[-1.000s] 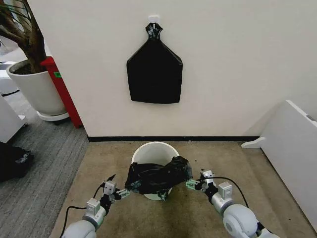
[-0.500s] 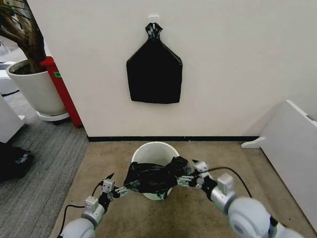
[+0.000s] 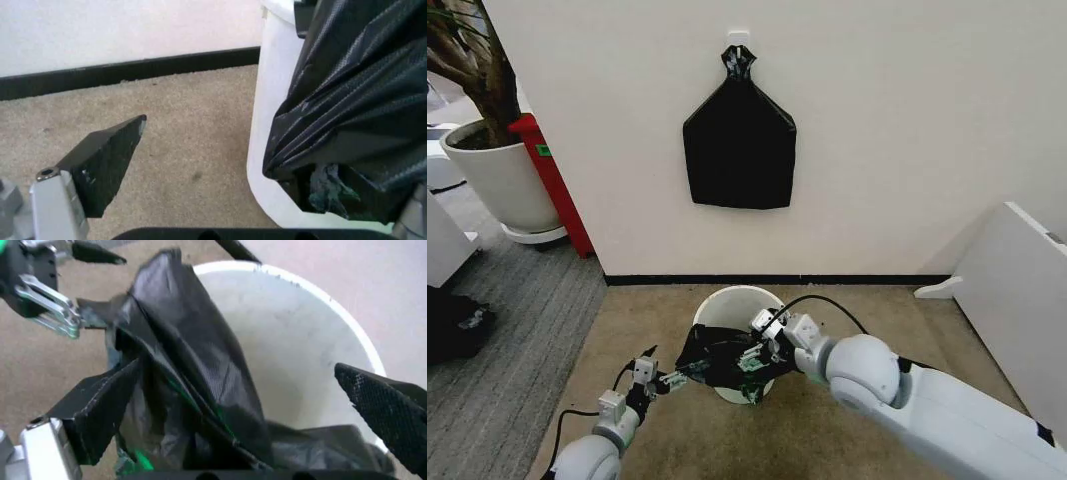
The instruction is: Place the garbage bag over the trash bin.
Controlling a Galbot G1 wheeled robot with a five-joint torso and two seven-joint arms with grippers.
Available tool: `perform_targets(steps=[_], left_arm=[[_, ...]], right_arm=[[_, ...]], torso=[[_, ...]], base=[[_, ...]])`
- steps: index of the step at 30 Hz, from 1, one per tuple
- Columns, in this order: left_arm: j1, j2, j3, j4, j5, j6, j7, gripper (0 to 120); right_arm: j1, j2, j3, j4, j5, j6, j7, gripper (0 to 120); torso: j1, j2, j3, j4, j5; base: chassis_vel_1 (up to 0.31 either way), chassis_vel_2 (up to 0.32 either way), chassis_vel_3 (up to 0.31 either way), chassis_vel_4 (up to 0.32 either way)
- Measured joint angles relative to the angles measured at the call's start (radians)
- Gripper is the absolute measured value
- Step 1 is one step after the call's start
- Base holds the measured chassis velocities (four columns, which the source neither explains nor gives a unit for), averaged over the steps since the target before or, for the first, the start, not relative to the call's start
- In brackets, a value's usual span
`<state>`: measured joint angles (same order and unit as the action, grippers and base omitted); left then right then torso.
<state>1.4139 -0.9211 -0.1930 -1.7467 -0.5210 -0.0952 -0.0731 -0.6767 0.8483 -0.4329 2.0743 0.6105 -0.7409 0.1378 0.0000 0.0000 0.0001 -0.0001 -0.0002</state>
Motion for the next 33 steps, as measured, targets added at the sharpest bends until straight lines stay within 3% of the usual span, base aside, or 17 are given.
perform_targets(steps=[8,19,33], left_arm=[[0.002,-0.019,0.009,0.003,0.008,0.002,0.000,100],[0.015,-0.037,0.011,-0.013,0.040,-0.003,-0.001,100],[0.065,-0.033,-0.009,-0.049,0.261,-0.150,0.049,100]], right_arm=[[0.022,0.059,-0.037,-0.052,0.027,0.005,0.105,100],[0.128,0.201,-0.098,-0.174,0.106,0.012,0.268,100],[0.127,0.267,-0.105,-0.268,0.116,0.027,0.348,100]], torso=[[0.000,0.000,0.000,0.0001,0.0000],[0.000,0.000,0.000,0.0002,-0.0001],[0.000,0.000,0.000,0.0000,0.0001]], base=[[0.000,0.000,0.000,0.000],[0.000,0.000,0.000,0.000],[0.000,0.000,0.000,0.000]])
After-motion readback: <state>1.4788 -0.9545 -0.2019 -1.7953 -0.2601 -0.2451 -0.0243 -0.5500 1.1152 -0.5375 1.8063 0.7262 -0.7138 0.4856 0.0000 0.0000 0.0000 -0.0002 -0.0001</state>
